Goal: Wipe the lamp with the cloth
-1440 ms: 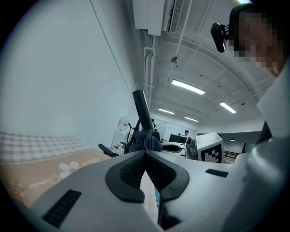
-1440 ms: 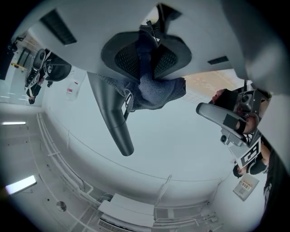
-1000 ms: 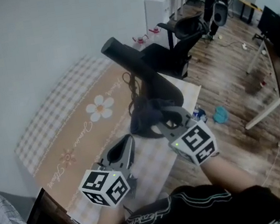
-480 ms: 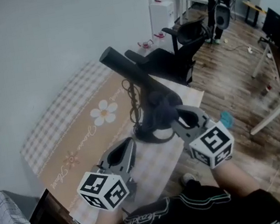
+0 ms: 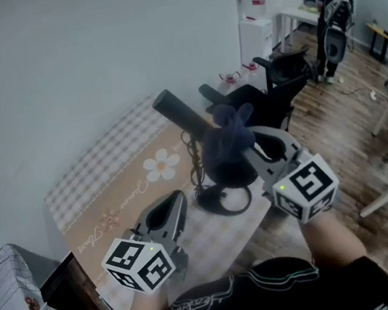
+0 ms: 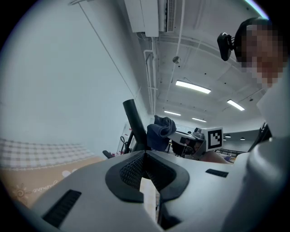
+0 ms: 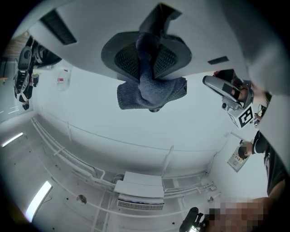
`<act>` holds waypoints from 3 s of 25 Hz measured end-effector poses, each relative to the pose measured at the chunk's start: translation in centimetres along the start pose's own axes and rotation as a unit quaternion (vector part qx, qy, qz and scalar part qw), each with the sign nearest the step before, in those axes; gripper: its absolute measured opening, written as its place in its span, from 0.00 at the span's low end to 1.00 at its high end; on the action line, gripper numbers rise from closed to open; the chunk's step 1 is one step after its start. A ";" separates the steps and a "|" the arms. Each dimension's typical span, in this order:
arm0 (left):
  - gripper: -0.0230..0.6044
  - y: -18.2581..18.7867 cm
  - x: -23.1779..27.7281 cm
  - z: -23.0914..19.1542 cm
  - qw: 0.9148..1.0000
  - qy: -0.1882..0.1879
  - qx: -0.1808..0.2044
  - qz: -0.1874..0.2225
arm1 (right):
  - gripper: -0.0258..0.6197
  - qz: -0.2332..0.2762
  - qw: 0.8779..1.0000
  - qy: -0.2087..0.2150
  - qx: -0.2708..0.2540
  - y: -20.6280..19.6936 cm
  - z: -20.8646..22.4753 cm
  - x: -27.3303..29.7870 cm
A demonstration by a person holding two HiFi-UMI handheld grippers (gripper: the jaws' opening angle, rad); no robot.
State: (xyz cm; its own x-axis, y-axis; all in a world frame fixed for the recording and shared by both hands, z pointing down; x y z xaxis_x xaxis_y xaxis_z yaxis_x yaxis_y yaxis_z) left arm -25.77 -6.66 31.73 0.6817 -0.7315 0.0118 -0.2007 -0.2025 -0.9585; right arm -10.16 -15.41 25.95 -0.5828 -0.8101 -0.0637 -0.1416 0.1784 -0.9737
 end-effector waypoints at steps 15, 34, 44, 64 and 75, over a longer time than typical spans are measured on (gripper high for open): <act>0.04 2.8 1.9 0.8 0.993 0.115 0.024 0.033 | 0.13 0.135 0.982 0.084 -0.100 8.3 1.4 6.9; 0.04 0.0 3.1 2.4 0.970 0.236 -0.002 0.063 | 0.13 0.160 0.959 0.215 -0.096 5.6 -0.7 10.9; 0.04 -1.6 2.1 3.5 0.968 0.239 -0.012 0.072 | 0.13 0.142 0.956 0.225 -0.120 3.8 -2.0 9.7; 0.04 -5.2 2.5 3.7 0.985 0.157 -0.051 0.049 | 0.13 0.054 0.975 0.173 -0.132 -1.8 -0.7 6.2; 0.04 -5.7 3.3 4.5 0.986 0.151 -0.053 0.048 | 0.13 0.006 0.975 0.178 -0.133 -5.7 0.5 4.0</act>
State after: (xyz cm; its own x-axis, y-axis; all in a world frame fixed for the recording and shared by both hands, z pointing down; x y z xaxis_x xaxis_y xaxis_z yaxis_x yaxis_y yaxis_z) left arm -19.17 -4.98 35.91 0.4185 -0.9079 0.0219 -0.3373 -0.1777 -0.9245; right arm -11.27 -20.01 31.18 -0.8199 -0.5702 0.0515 -0.3079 0.3634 -0.8793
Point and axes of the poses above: the fingertips, and each gripper's own axes: x forward along the fingers, z to its right, y out of its top, the point moved 3 cm from there along -x, backward along the fingers, and after that the axes turned 15 degrees about -y, right-handed, at the moved point
